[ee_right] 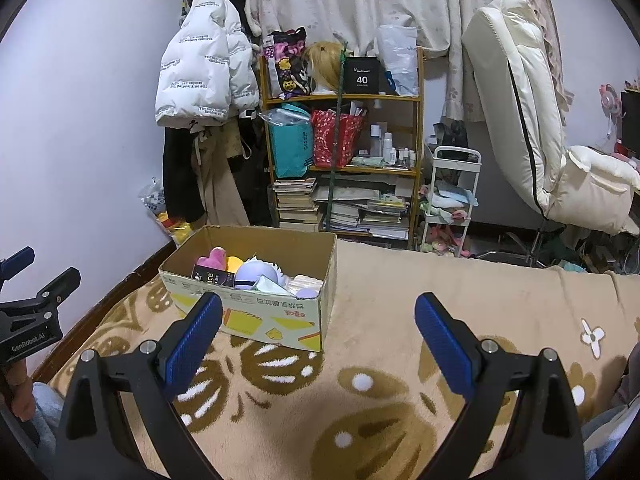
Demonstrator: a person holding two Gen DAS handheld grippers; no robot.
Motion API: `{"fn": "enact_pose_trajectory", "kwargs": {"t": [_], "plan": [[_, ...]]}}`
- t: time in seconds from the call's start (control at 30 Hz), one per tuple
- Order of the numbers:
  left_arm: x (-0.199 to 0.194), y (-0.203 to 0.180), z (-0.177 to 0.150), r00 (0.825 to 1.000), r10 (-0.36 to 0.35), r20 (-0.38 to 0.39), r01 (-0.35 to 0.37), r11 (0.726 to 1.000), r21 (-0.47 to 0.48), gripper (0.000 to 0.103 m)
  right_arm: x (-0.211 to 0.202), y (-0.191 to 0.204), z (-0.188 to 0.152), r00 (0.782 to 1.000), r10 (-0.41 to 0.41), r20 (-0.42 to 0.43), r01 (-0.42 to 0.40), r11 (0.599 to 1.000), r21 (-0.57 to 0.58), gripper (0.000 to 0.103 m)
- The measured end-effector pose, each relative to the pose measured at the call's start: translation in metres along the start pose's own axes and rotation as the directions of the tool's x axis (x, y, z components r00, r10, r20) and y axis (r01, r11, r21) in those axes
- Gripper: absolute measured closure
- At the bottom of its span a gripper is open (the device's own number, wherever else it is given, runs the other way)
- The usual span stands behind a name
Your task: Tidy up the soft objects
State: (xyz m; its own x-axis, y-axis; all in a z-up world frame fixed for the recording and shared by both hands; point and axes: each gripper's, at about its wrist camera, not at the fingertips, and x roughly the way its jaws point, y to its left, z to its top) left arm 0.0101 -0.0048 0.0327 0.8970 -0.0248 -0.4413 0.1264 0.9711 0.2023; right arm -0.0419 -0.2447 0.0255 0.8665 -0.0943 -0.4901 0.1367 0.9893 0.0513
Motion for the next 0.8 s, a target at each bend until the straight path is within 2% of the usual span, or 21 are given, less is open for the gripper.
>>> {"fn": "enact_pose_trajectory", "kwargs": {"t": [0.8], "plan": [[0.0024,0.0001,-0.0044,1.000,-0.003,0.002,0.003,1.000,-0.001,0.005,0.0012,-0.0008,-0.0008,1.000,-0.002,-0.005,0.002,1.000,-0.006,0.002]]}}
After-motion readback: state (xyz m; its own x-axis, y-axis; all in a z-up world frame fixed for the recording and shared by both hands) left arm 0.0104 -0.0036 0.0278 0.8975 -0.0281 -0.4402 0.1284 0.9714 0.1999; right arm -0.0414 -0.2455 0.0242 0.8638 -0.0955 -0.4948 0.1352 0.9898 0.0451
